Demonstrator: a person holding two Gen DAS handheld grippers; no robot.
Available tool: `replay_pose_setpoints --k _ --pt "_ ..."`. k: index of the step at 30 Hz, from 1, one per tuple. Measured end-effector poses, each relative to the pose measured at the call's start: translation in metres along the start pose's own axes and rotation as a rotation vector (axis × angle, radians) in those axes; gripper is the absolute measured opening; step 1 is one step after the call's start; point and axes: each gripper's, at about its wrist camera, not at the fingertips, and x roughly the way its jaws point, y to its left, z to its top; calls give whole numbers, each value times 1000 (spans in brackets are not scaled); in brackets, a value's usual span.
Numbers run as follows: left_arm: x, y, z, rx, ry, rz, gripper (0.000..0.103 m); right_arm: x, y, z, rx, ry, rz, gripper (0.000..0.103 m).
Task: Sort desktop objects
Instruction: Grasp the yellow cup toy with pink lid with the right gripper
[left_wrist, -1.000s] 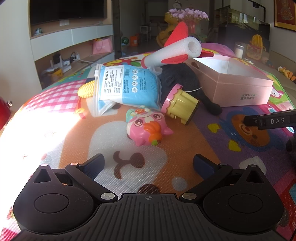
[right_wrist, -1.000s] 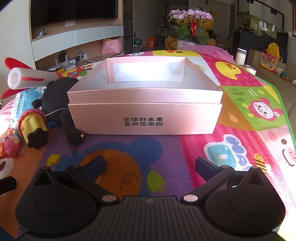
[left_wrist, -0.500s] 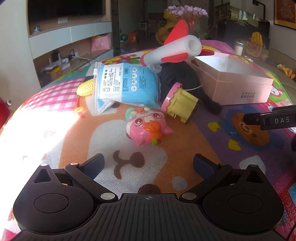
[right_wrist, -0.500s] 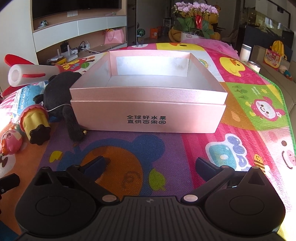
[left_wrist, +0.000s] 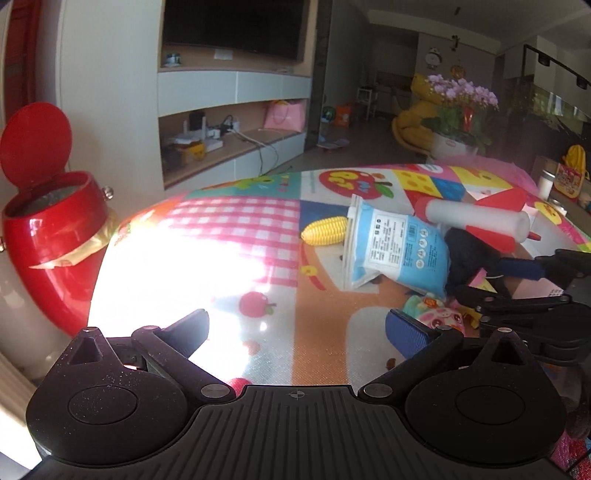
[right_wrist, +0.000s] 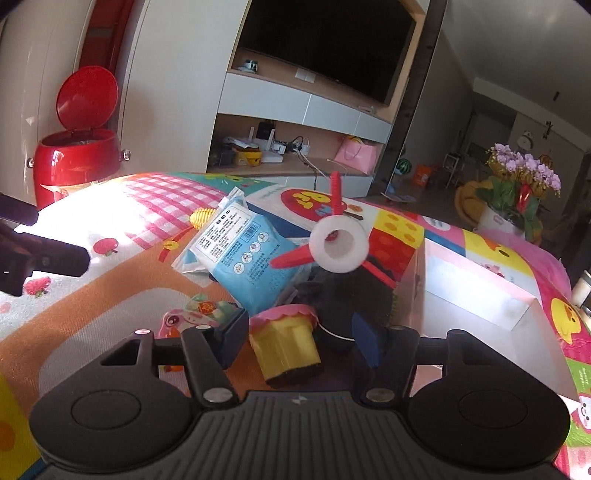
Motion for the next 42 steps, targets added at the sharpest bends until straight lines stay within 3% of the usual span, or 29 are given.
replay_pose_setpoints --k 4,11,17,20,22,25,29,33,35,37,41,42 --pt "-3 -3 -2 8 8 -33 103 15 -10 2 88 66 74 54" --pt "11 -32 -9 52 45 -141 103 -48 -67 -43 358 -3 163 52" --pt "22 -75 -19 137 79 -241 103 -94 -100 -94 450 33 75 53" --pt "29 -85 -20 147 96 -236 103 -107 -100 -98 422 27 43 63" --pt "30 -88 -21 165 94 -224 103 -111 -97 -92 392 -8 28 75" --pt "32 -91 -20 209 95 -211 103 -101 -90 -82 371 -22 48 80" --pt "34 -89 -13 221 75 -195 103 -85 -84 -75 409 -16 43 80" --pt "36 -80 -8 181 61 -175 103 -93 -80 -46 357 -136 27 80" --pt "35 -73 -10 161 66 -170 103 -91 -77 -27 330 -175 52 77" --pt "31 -67 -13 152 70 -170 103 -78 -71 -8 310 -191 106 66" --pt "24 -56 -21 161 73 -173 103 -32 -53 17 320 -120 193 54" --pt "23 -55 -23 165 78 -177 103 -18 -47 22 339 -92 248 50"
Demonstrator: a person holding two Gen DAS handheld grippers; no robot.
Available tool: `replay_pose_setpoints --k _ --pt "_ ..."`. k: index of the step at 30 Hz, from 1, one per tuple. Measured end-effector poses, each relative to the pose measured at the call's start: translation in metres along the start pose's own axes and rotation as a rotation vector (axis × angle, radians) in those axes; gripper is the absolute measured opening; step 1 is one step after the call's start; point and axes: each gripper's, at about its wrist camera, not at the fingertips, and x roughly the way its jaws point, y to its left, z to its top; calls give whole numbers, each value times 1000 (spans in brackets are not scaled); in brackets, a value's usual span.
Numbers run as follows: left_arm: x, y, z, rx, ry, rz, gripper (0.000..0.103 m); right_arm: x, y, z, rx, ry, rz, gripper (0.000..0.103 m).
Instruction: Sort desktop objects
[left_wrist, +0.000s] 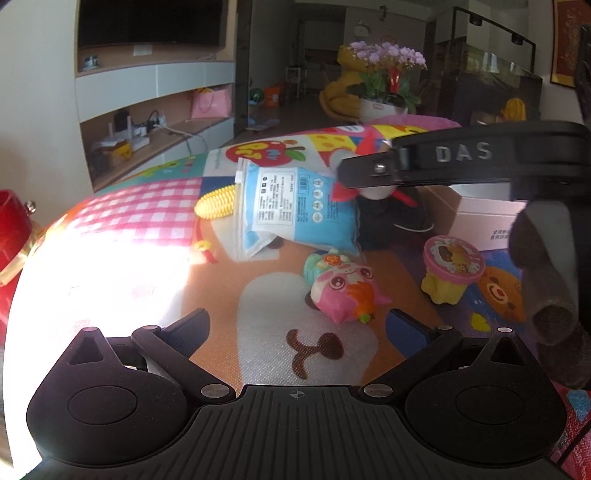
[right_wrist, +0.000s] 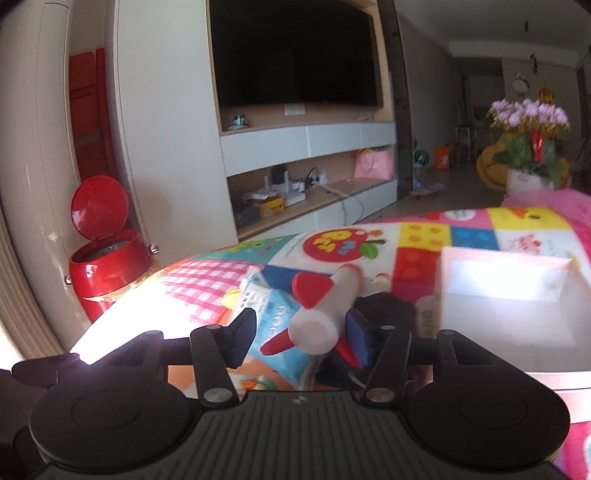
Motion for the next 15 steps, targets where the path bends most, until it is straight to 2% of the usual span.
replay_pose_setpoints --k 4,6,8,11,15 --pt "-3 3 -6 18 13 -12 103 25 25 -3 6 56 167 50" --pt "-2 5 -8 23 18 -17 103 21 39 -6 -57 39 185 50" --pt "-1 5 -7 13 13 -26 103 10 37 -9 -65 42 190 50" --pt "-2 2 2 -6 -34 -42 103 -19 21 -18 -58 28 137 51" --pt "0 -12 31 49 -132 -39 103 -60 -8 -35 -54 -5 -33 57"
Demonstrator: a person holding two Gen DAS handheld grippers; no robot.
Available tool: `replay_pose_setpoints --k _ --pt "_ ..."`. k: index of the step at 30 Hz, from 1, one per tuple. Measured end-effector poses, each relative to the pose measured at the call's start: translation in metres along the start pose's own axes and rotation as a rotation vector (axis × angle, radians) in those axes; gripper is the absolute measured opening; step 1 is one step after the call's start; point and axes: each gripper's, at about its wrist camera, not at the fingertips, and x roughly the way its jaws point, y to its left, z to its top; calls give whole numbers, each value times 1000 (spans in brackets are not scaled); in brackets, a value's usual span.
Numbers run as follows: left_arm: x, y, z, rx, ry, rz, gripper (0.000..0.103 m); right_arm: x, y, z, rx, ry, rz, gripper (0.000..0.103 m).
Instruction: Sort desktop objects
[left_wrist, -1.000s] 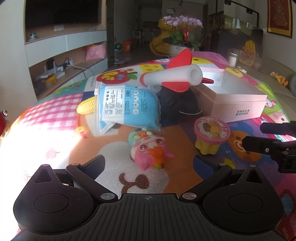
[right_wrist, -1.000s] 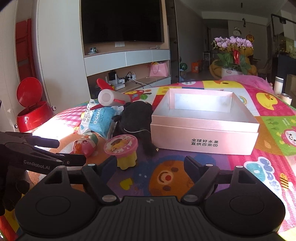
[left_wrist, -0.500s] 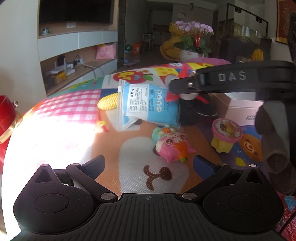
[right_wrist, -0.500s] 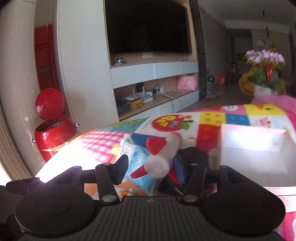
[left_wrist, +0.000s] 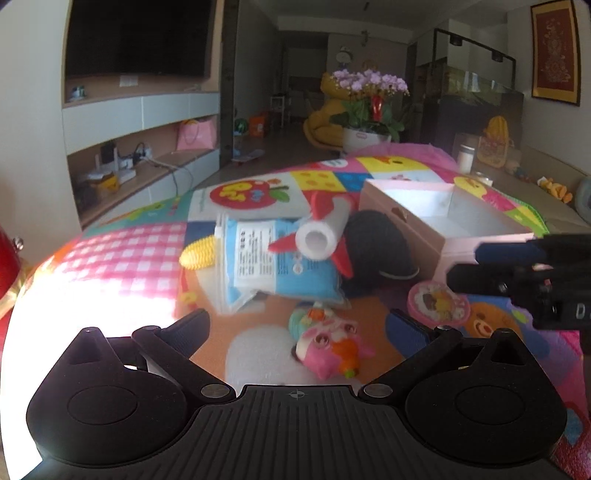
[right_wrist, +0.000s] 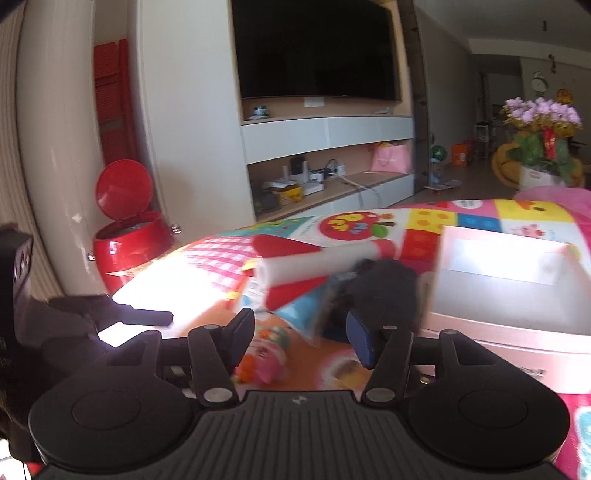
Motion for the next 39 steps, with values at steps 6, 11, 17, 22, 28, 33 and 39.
replay_pose_setpoints --k 6,11,17,22,28,33,39 --pt "43 -23 33 168 -82 100 103 -18 -39 -22 107 52 -148 63" --pt "67 3 47 185 -84 305 103 -12 -30 -29 79 65 -130 80" --pt "50 44 40 75 -37 361 103 12 -19 -23 62 75 -104 80" --pt "18 47 27 -26 -18 230 103 43 -14 -20 26 131 -107 55" --pt "22 5 1 5 123 -45 103 34 -18 -26 36 137 -140 56" --pt "50 -23 -10 53 153 -67 103 -4 -28 -39 37 130 -216 56" --pt "55 -45 -14 155 152 -226 103 -34 -45 -56 70 140 -286 56"
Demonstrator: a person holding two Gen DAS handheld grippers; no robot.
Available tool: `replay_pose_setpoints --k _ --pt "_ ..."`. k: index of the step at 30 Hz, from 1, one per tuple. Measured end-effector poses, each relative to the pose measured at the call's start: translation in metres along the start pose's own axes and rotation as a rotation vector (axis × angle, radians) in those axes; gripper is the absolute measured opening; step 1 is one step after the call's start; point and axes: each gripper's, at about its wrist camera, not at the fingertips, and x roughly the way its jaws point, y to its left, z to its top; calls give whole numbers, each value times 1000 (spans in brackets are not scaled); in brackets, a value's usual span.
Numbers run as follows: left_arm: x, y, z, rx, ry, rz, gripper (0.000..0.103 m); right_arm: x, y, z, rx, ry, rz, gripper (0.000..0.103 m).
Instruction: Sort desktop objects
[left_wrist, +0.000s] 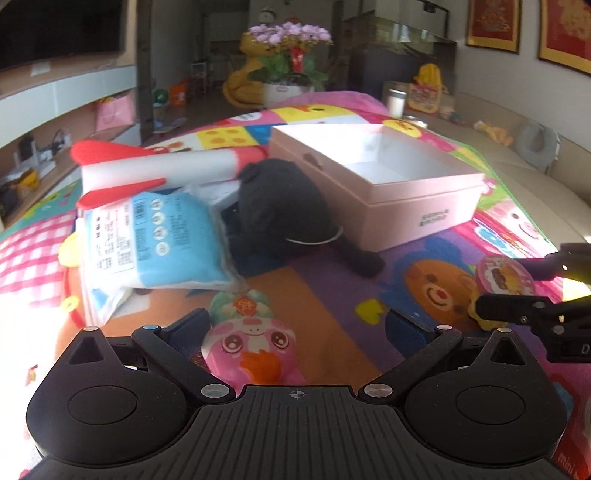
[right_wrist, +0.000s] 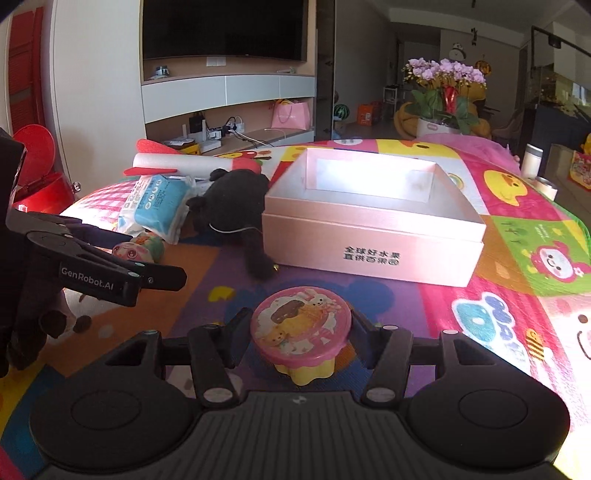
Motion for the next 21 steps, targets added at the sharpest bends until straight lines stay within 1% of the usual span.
replay_pose_setpoints --k 1,2,4,5,9,13,14,15,16,19,21 --pt "-1 -4 -1 34 -2 24 103 -1 -2 -2 9 0 1 56" --pt "-3 -7 -2 72 -4 77 103 -3 -4 -4 18 -5 7 56" --pt "-7 -5 -6 111 -11 163 103 -4 -6 -6 26 -9 8 56" --pt "-10 -1 -7 120 -11 190 103 -4 -6 -6 32 -9 6 56" --pt "-20 26 -12 108 22 250 103 -2 -8 -8 46 -7 6 59" --pt "-26 50 -17 108 41 382 103 0 -9 -11 57 -2 1 63" --pt "-28 54 -18 100 44 396 103 0 -9 -12 62 0 2 64" --pt "-30 58 -18 79 48 390 103 1 -10 -13 66 1 3 66" --pt "-32 62 -17 49 51 367 103 1 -10 -14 69 2 3 68" --pt "-37 65 -16 -58 53 268 103 2 -13 -15 84 1 0 72" --pt "-37 58 -14 -104 47 227 103 2 -13 -16 90 1 0 74"
